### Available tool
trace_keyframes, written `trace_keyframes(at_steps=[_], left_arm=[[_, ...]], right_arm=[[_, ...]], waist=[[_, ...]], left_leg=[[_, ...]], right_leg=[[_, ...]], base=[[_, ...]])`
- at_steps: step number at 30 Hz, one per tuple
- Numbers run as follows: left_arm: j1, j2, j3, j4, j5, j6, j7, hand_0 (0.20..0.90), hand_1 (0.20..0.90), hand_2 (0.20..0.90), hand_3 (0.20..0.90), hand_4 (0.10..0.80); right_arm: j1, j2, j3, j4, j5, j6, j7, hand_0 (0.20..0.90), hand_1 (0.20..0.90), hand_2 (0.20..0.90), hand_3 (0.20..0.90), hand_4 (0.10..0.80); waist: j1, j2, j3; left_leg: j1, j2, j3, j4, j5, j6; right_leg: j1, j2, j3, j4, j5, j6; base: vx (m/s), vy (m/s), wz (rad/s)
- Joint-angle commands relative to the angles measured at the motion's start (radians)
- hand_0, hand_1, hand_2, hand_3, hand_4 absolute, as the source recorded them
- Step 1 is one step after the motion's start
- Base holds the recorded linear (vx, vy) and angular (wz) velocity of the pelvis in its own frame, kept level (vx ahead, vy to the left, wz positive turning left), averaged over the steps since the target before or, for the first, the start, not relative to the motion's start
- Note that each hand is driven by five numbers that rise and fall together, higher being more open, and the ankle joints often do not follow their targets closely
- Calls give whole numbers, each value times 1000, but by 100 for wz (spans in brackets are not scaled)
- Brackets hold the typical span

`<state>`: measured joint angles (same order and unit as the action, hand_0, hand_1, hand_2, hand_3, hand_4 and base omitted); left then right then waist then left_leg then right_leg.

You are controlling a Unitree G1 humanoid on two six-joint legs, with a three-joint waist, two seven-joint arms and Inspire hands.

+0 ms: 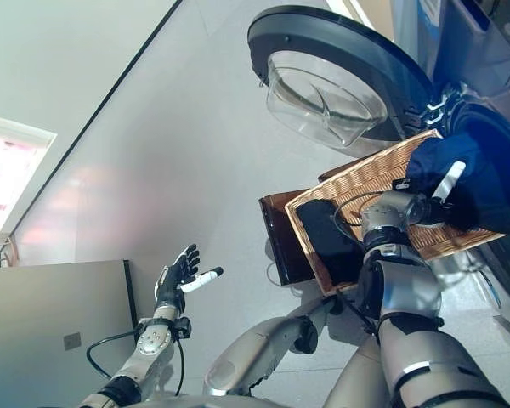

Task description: Pick up the clothes and place them into the washing machine

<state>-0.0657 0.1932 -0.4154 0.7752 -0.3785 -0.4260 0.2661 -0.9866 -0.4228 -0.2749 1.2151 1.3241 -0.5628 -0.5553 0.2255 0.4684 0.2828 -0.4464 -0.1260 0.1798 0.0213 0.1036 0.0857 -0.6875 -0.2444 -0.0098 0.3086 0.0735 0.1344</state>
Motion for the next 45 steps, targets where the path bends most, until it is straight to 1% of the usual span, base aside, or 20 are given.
trace_keyframes(at_steps=[1, 6, 14, 15, 16, 17, 19, 23, 28, 29, 30, 31, 33, 35, 36, 37, 38, 39, 41, 45], left_arm=[[2, 55, 31, 18, -3, -59, 30, 900, 900, 900, 900, 800], [6, 59, 42, 19, 4, -59, 32, 900, 900, 900, 900, 800], [27, 75, 87, 9, 8, -72, 35, 900, 900, 900, 900, 800], [29, 82, 91, 11, 9, -76, 34, 900, 900, 900, 900, 800], [36, 95, 111, 15, 4, -81, 34, 900, 900, 900, 900, 800], [42, 106, 120, 10, -3, -86, 34, 900, 900, 900, 900, 800], [52, 117, 125, 14, -17, -92, 35, 900, 900, 900, 900, 800], [49, 120, 121, 9, -30, -91, 38, 900, 900, 900, 900, 800], [40, 98, 123, -1, -42, -101, 42, 900, 900, 900, 900, 800], [40, 92, 122, 3, -41, -101, 41, 900, 900, 900, 900, 800], [40, 93, 122, 3, -41, -101, 41, 900, 900, 900, 900, 800], [41, 91, 126, 2, -36, -100, 39, 900, 900, 900, 900, 800], [48, 94, 127, -3, -24, -100, 38, 900, 900, 900, 900, 800], [63, 115, 151, -7, -4, -91, 42, 900, 900, 900, 900, 800], [55, 124, 171, 9, -10, -77, 40, 900, 900, 900, 900, 800], [46, 134, 187, 12, 5, -71, 39, 900, 900, 900, 900, 800], [44, 125, 191, 12, 6, -70, 39, 900, 900, 900, 900, 800], [57, 129, 207, -26, 21, -69, 53, 900, 900, 900, 900, 800], [77, 121, 228, -35, 9, -62, 61, 900, 900, 900, 900, 800], [82, 112, 217, -16, -5, -65, 49, 900, 900, 900, 900, 800]], right_arm=[[-155, -184, 140, -53, -158, -46, 82, 200, 200, 200, 200, 300], [-158, -201, 140, -43, -172, -48, 72, 200, 200, 200, 200, 300], [-154, -320, 153, -167, -322, -55, -19, 200, 200, 200, 200, 300], [-162, -341, 164, -203, -351, -59, -32, 200, 200, 200, 200, 300], [-183, -413, 186, -284, -402, -62, -49, 200, 200, 200, 200, 300], [-206, -449, 208, -340, -430, -70, -61, 200, 200, 200, 200, 300], [-247, -503, 236, -432, -464, -93, -90, 200, 200, 200, 200, 300], [-271, -532, 238, -459, -485, -110, -128, 200, 200, 200, 200, 300], [-226, -482, 225, -396, -512, -71, -141, 200, 200, 200, 200, 300], [-215, -472, 213, -379, -519, -66, -148, 302, 302, 302, 302, 373], [-214, -471, 212, -380, -520, -66, -148, 373, 373, 373, 373, 424], [-205, -477, 213, -319, -537, -38, -144, 900, 900, 900, 900, 800], [-213, -492, 229, -242, -548, 2, -140, 900, 900, 900, 900, 800], [-250, -564, 356, -77, -751, 172, -164, 900, 900, 900, 900, 800], [-315, -625, 526, 27, -970, 325, -183, 900, 900, 900, 900, 800], [-393, -663, 737, 110, -1242, 478, -214, 900, 900, 900, 900, 800], [-414, -661, 757, 116, -1241, 478, -213, 900, 900, 900, 900, 800], [-433, -636, 729, 75, -1211, 485, -215, 900, 900, 900, 900, 800], [-428, -586, 722, 49, -1230, 490, -225, 900, 900, 900, 900, 800], [-372, -538, 679, 31, -1225, 474, -215, 900, 900, 900, 900, 800]], waist=[[15, -12, -76], [12, -10, -82], [-11, -9, -84], [-16, -11, -85], [-27, -16, -90], [-32, -21, -93], [-43, -24, -95], [-48, -22, -98], [-45, -10, -95], [-44, -6, -95], [-44, -7, -96], [-38, -6, -95], [-32, -5, -92], [-23, -20, -88], [-22, -34, -84], [-23, -35, -77], [-27, -28, -73], [-30, -29, -70], [-37, -47, -62], [-51, -67, -49]], left_leg=[[-107, 23, -69, 106, -52, -104], [-102, 23, -71, 105, -54, -105], [-91, 23, -66, 114, -60, -108], [-90, 23, -63, 115, -61, -109], [-90, 21, -58, 116, -63, -110], [-92, 21, -54, 116, -64, -111], [-95, 20, -45, 113, -65, -109], [-101, 17, -35, 109, -64, -106], [-119, 18, -27, 110, -58, -103], [-122, 18, -29, 111, -57, -103], [-123, 18, -30, 111, -57, -103], [-127, 19, -34, 112, -53, -105], [-132, 21, -39, 113, -47, -108], [-135, 23, -41, 114, -40, -111], [-138, 26, -38, 116, -36, -112], [-146, 31, -37, 116, -29, -113], [-148, 32, -37, 116, -28, -113], [-152, 31, -39, 117, -28, -112], [-159, 33, -42, 117, -26, -112], [-168, 37, -42, 122, -27, -109]], right_leg=[[95, -20, 20, -39, -62, -20], [99, -18, 22, -32, -69, -23], [104, -19, 34, -24, -72, -23], [103, -19, 36, -24, -72, -23], [102, -19, 42, -28, -68, -21], [99, -19, 46, -30, -65, -20], [88, -17, 58, -31, -60, -17], [71, -15, 75, -28, -58, -15], [44, -6, 85, -23, -50, -19], [40, -6, 85, -18, -51, -20], [39, -6, 85, -17, -51, -20], [38, -6, 84, -14, -54, -22], [35, -4, 78, -6, -57, -25], [33, -3, 72, -1, -52, -28], [28, -2, 71, 3, -47, -29], [23, 3, 69, 3, -41, -32], [22, 4, 69, 2, -38, -33], [22, 8, 66, -2, -35, -36], [18, 17, 63, -5, -32, -38], [11, 23, 63, -5, -29, -39]], base=[[23, -5, -7], [0, 0, 0], [-1, 1, 1], [0, 0, 0], [0, 0, 0], [0, 0, 0], [-20, 38, -14], [-34, 24, -13], [-41, 0, -11], [-31, -4, -4], [-45, -12, -1], [-48, -23, 2], [-59, -37, 5], [-59, -37, 11], [-74, -44, 15], [-64, -33, 12], [-49, -38, 6], [-26, -37, -1], [-13, -21, -1], [-10, -1, 6]])
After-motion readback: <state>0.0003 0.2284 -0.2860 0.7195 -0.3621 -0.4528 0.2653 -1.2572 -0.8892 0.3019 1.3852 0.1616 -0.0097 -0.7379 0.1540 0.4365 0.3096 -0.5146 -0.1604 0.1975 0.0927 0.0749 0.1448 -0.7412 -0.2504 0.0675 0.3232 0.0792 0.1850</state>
